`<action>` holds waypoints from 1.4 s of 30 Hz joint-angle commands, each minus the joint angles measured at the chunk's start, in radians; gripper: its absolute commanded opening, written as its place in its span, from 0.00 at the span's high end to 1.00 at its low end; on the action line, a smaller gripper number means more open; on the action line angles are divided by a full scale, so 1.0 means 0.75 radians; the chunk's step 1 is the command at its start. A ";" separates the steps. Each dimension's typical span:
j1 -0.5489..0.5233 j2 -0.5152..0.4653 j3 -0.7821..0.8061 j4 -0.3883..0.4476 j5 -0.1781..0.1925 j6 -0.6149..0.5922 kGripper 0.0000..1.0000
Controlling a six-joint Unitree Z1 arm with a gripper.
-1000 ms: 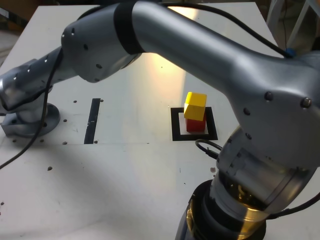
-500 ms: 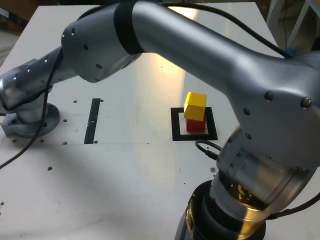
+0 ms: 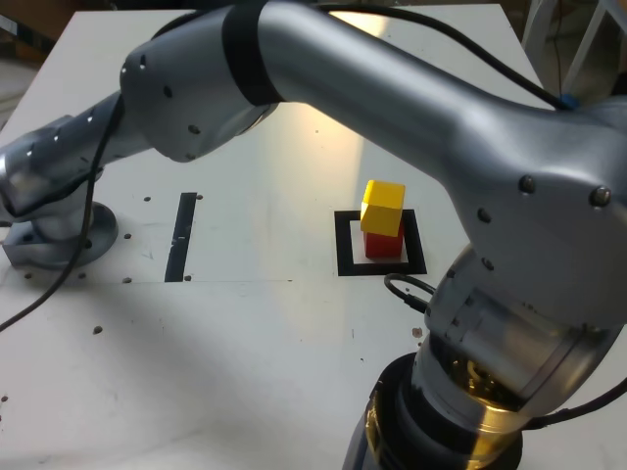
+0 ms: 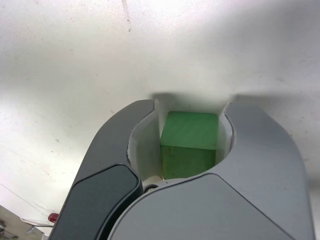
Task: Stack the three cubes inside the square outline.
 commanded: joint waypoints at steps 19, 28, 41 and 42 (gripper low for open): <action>0.008 -0.175 0.074 0.051 0.056 0.003 0.72; 0.071 -0.302 0.228 0.050 0.095 0.054 0.72; 0.337 -0.565 0.536 0.043 0.178 0.262 0.72; 0.361 -0.582 0.553 0.042 0.184 0.282 0.72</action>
